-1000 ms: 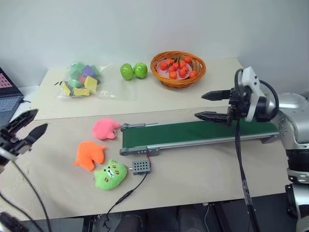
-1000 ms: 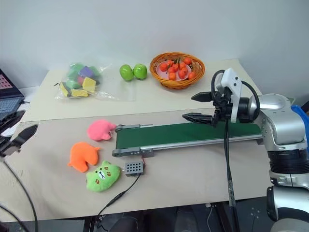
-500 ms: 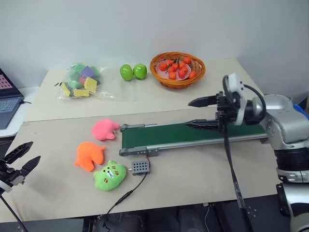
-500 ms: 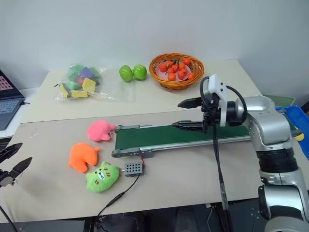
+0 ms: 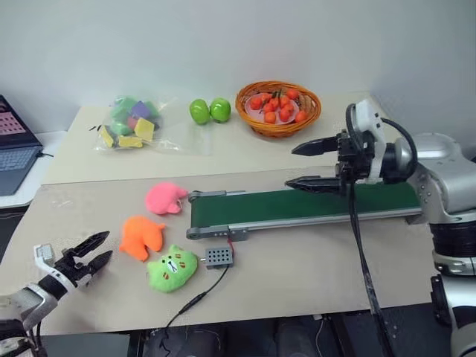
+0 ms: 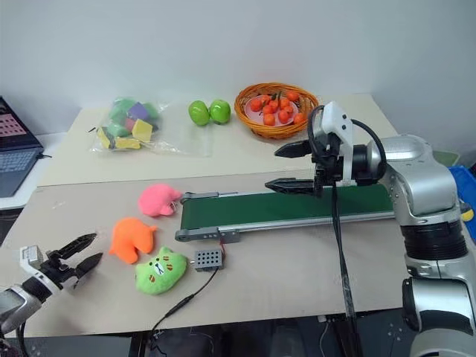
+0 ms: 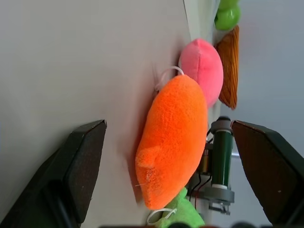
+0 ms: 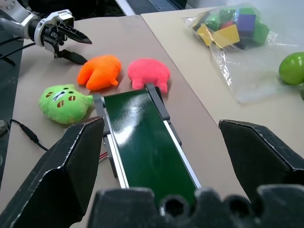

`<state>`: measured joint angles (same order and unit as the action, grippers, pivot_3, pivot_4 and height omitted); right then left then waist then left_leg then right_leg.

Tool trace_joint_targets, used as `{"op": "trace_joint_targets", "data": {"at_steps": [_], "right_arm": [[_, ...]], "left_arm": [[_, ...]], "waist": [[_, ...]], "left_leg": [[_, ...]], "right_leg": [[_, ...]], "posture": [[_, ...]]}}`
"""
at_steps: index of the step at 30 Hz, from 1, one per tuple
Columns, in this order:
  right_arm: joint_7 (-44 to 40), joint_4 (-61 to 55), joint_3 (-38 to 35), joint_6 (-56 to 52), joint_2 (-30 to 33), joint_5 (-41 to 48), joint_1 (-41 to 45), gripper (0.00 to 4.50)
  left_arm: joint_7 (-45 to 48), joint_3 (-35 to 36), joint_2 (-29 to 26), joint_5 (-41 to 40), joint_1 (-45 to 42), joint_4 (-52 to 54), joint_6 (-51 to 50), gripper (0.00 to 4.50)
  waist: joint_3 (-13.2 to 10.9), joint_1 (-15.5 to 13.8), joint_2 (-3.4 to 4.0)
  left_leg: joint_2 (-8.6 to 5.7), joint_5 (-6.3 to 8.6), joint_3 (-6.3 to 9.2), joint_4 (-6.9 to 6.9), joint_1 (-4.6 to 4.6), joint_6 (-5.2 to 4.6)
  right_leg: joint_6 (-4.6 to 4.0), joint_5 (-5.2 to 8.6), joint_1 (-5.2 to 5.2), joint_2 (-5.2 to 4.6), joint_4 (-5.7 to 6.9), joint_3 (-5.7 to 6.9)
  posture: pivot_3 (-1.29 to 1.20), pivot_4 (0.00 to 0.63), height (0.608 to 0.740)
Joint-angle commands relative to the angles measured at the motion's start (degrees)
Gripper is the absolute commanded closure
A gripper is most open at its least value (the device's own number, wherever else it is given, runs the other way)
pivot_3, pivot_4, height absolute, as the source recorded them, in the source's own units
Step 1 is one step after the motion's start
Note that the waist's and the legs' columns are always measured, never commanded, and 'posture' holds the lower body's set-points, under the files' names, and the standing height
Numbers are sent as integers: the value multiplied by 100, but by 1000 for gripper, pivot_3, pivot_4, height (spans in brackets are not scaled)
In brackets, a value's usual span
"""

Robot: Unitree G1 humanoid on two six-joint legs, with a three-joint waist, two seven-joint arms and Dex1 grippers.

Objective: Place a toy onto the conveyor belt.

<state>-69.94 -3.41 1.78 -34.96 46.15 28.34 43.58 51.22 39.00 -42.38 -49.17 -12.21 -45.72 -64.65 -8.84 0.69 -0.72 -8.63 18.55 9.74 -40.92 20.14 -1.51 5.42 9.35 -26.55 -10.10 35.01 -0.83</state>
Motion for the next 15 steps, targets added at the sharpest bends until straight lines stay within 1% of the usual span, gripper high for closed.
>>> {"op": "trace_joint_targets", "data": {"at_steps": [1,9,11,15], "right_arm": [[88,-329,-264,-120,113,165,-60,0],[254,-645,-480,-324,257,235,-302,0],[295,-686,-509,-349,285,258,-340,0],[391,-767,-536,-381,297,309,-407,0]], "left_arm": [[242,-431,132,279,-42,40,127,11],[604,-1104,283,714,-307,-49,242,11],[787,-1235,367,684,-374,89,95,11],[1094,-1531,424,788,-458,196,31,11]], "waist": [[1,-6,1],[27,-102,45],[33,-138,56],[35,-154,59]], "left_leg": [[0,0,0,0,0,0],[-3,1,0,-2,0,-2],[-6,2,0,-2,-1,-5],[-25,5,0,-5,-1,-12]], "right_leg": [[0,0,1,0,0,0],[0,0,7,-2,-5,0],[1,0,10,-5,-6,0],[3,-1,14,-22,-6,1]], "posture": [[0,150,740],[0,150,740],[0,150,740],[0,150,740]]}}
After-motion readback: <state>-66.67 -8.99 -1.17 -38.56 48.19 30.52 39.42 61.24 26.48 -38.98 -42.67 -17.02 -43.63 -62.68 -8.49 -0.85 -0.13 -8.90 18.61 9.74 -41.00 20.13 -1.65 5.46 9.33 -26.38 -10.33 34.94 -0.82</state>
